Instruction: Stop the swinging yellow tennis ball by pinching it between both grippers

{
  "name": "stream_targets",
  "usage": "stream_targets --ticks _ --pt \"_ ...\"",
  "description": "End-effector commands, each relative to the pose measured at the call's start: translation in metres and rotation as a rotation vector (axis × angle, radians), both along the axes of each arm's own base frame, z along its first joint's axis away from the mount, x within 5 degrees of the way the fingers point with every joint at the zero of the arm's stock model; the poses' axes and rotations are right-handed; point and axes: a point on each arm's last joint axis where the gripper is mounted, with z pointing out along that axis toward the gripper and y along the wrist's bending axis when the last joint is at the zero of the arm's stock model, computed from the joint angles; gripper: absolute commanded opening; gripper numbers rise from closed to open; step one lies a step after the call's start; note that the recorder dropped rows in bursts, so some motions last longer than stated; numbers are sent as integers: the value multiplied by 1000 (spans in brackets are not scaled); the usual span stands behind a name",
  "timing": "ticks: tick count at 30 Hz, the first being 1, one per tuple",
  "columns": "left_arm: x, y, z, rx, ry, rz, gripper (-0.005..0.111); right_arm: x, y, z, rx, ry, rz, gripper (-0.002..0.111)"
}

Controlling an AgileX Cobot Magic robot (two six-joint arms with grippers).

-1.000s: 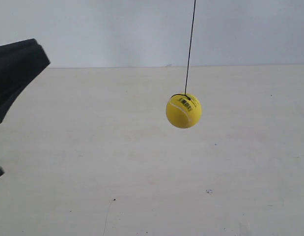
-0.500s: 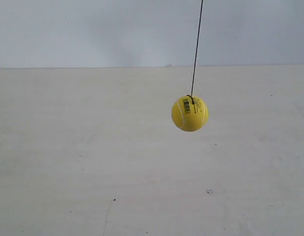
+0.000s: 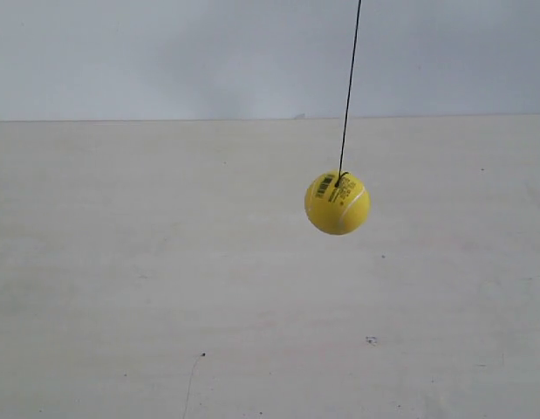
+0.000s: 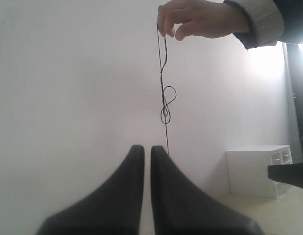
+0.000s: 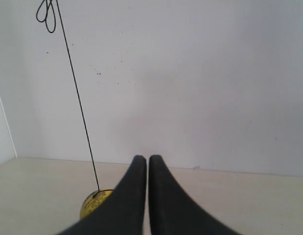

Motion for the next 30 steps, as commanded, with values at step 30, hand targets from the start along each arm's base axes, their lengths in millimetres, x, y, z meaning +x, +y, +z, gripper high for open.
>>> stream_targets --ticks 30 --pt "3 42 -34 -588 244 396 5 -1 0 0 6 -6 4 0"
